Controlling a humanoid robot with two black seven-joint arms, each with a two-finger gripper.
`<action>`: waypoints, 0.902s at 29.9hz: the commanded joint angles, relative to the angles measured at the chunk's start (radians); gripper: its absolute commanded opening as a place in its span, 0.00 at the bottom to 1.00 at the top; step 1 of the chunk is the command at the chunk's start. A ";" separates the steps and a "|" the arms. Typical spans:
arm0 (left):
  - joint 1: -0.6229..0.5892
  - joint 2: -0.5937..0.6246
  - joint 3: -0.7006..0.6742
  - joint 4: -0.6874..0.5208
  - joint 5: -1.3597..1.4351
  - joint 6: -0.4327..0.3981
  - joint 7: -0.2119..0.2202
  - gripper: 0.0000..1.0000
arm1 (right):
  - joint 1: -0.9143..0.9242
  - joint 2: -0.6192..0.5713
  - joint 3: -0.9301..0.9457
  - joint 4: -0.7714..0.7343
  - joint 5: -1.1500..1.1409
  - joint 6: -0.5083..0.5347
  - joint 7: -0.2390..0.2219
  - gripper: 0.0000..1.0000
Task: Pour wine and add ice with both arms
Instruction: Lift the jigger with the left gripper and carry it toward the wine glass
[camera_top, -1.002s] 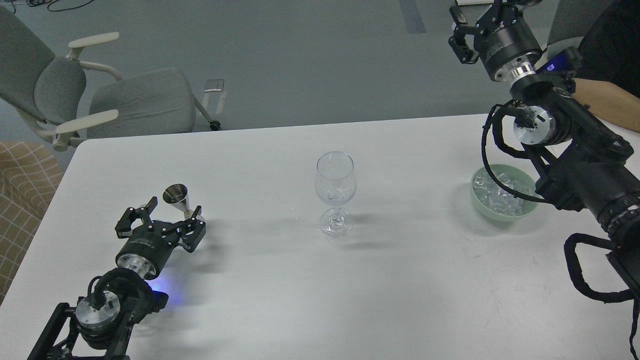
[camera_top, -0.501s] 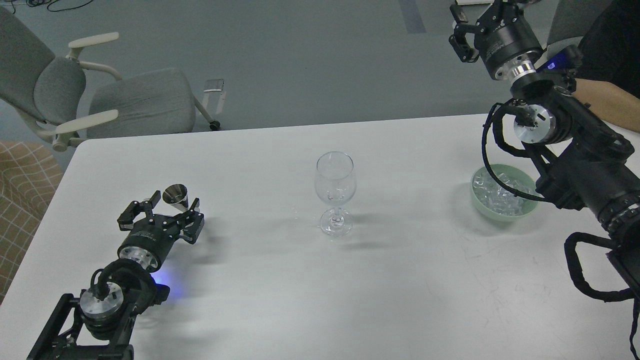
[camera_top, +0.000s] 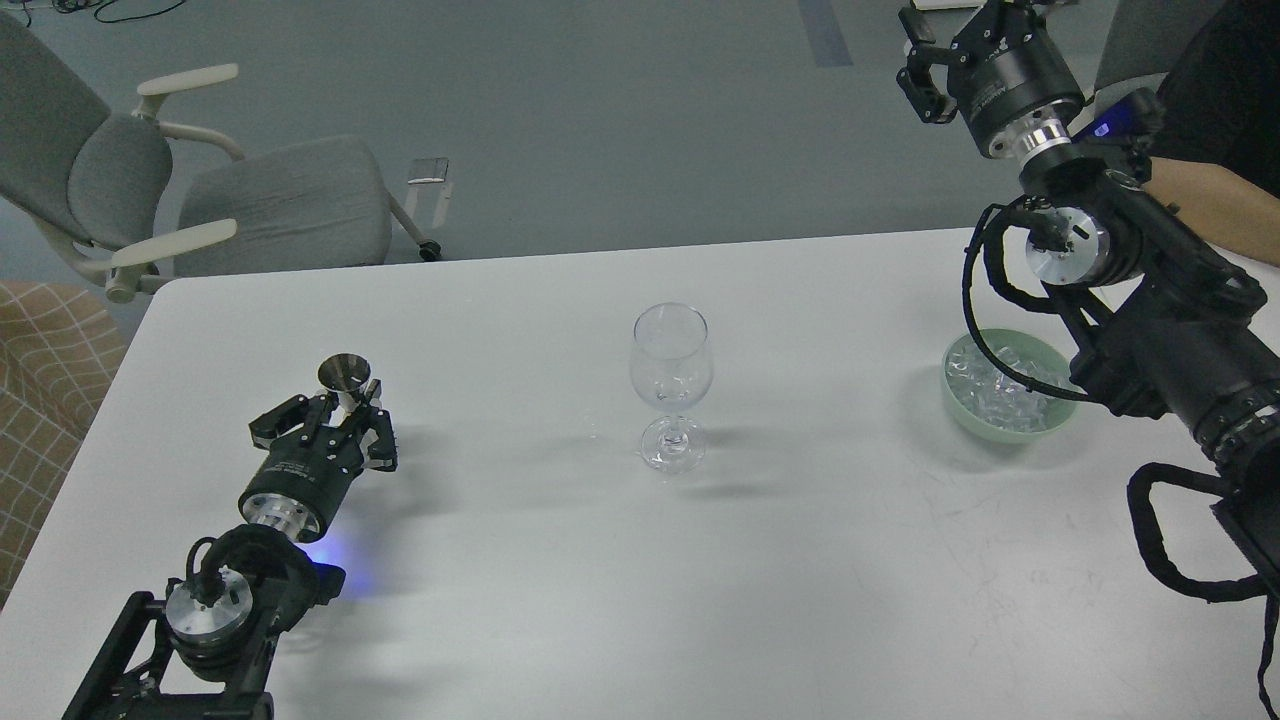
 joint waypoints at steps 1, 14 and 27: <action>0.001 -0.005 -0.002 0.000 0.000 -0.015 0.003 0.00 | 0.001 0.000 0.000 0.000 0.000 0.000 0.000 1.00; -0.041 0.042 0.001 -0.026 0.002 0.006 0.017 0.00 | 0.004 -0.002 0.000 -0.001 -0.002 -0.002 -0.001 1.00; -0.246 0.231 0.122 -0.112 0.003 0.138 0.107 0.00 | 0.004 0.002 0.000 -0.001 -0.002 -0.002 -0.005 1.00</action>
